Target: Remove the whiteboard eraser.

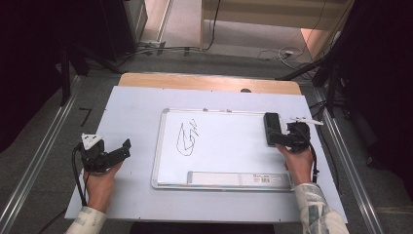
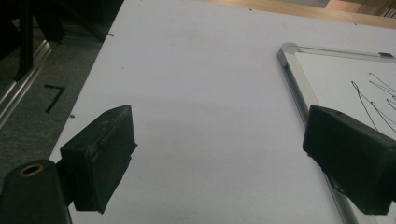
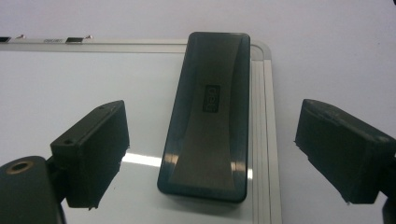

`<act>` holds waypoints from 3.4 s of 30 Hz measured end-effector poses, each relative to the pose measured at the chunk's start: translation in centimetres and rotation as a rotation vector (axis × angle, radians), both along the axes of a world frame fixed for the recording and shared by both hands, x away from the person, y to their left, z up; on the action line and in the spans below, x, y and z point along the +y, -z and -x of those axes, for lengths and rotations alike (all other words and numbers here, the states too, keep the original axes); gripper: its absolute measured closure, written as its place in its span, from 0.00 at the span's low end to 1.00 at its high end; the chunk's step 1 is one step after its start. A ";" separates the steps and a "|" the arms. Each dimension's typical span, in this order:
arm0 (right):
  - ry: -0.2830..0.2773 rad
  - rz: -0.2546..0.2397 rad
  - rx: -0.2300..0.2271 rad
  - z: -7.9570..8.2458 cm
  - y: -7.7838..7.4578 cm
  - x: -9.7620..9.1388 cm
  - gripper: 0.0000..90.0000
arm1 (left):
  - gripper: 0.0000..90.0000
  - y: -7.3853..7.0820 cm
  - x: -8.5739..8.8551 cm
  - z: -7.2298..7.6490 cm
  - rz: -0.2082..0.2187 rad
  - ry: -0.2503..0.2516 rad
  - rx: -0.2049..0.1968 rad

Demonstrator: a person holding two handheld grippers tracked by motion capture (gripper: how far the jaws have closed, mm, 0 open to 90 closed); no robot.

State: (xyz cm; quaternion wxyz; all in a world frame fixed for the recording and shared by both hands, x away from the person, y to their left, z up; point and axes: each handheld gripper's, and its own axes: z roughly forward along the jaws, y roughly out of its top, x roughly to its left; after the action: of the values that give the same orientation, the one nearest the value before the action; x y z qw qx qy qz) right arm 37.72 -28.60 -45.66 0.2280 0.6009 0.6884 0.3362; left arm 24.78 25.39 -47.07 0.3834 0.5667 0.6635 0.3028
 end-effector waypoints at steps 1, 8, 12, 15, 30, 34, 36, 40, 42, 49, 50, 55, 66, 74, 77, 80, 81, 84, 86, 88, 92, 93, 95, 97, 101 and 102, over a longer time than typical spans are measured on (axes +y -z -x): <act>0.004 -0.001 0.004 -0.3 0.1 0.1 0.09 | 0.11 0.0 0.0 0.0 0.000 0.000 0.000; 0.042 -0.006 0.011 -1.9 0.9 0.5 0.13 | 0.11 0.0 0.1 0.0 -0.001 -0.004 0.002; 0.038 0.004 0.027 -2.6 1.0 0.9 0.14 | 0.11 0.1 0.1 0.0 -0.002 -0.003 0.008; 0.046 0.024 0.014 -3.3 1.0 1.3 0.19 | 0.11 0.1 0.1 0.0 -0.002 -0.002 0.007; 0.043 0.076 0.044 -5.4 1.7 2.2 0.36 | 0.11 0.1 0.4 -0.1 0.005 -0.016 0.007; 0.055 0.084 0.054 -5.6 1.9 2.2 0.41 | 0.11 0.2 0.4 -0.1 0.004 -0.019 0.009; 0.057 0.081 0.057 -5.6 2.0 2.1 0.41 | 0.11 0.2 0.4 -0.1 0.004 -0.021 0.012; 0.059 0.093 0.054 -5.7 2.0 2.2 0.41 | 0.11 0.2 0.5 -0.1 0.010 -0.022 0.012; 0.059 0.095 0.050 -5.7 2.1 2.3 0.41 | 0.11 0.2 0.5 -0.1 0.011 -0.025 0.014; 0.054 0.119 0.033 -5.6 2.2 2.4 0.41 | 0.11 0.2 0.5 -0.1 0.013 -0.026 0.016; 0.057 0.111 0.036 -5.7 2.2 2.4 0.41 | 0.11 0.2 0.5 -0.1 0.013 -0.026 0.016; 0.070 0.090 0.044 -5.7 2.2 2.3 0.41 | 0.11 0.2 0.6 -0.2 0.015 -0.027 0.016; 0.081 0.108 0.038 -5.7 2.5 2.6 0.42 | 0.11 0.2 0.6 -0.2 0.016 -0.028 0.018; 0.088 0.107 0.026 -5.6 2.5 2.6 0.42 | 0.11 0.2 0.7 -0.1 0.020 -0.031 0.019; 0.092 0.116 0.021 -5.5 2.5 2.7 0.42 | 0.11 0.2 0.8 -0.1 0.023 -0.032 0.016; 0.087 0.120 0.021 -5.3 2.5 2.8 0.42 | 0.11 0.2 0.8 -0.1 0.027 -0.036 0.018; 0.083 0.122 0.022 -5.1 2.4 2.8 0.42 | 0.11 0.2 0.8 -0.1 0.028 -0.037 0.018; 0.075 0.122 0.025 -4.8 2.4 2.9 0.42 | 0.11 0.2 0.8 -0.2 0.028 -0.037 0.020; 0.064 0.127 0.029 -4.4 2.3 3.2 0.42 | 0.11 0.2 0.8 -0.2 0.026 -0.036 0.022; 0.060 0.125 0.030 -4.2 2.2 3.3 0.42 | 0.11 0.2 0.8 -0.2 0.026 -0.036 0.023; 0.039 0.106 0.018 -3.7 1.2 3.5 0.42 | 0.11 0.2 0.8 -0.2 0.026 -0.036 0.023; 0.030 0.104 0.019 -3.6 0.9 3.6 0.42 | 0.11 0.2 0.7 -0.2 0.027 -0.036 0.023; 0.014 0.090 0.011 -3.1 0.1 3.9 0.42 | 0.11 0.2 0.7 -0.2 0.027 -0.036 0.024; 0.010 0.087 0.008 -3.0 0.0 4.1 0.42 | 0.11 0.2 0.8 -0.1 0.025 -0.036 0.024; -0.024 0.080 -0.006 -2.4 -0.7 5.2 0.42 | 0.11 0.2 0.8 -0.1 0.029 -0.040 0.026; -0.031 0.075 -0.010 -2.2 -0.9 5.5 0.42 | 0.11 0.3 0.9 -0.1 0.030 -0.040 0.026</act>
State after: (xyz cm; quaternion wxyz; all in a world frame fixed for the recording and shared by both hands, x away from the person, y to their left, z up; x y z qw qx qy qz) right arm 39.94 -23.10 -44.73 0.2484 0.5795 0.7087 0.3167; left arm 24.86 26.28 -47.32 0.3770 0.5513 0.6842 0.2929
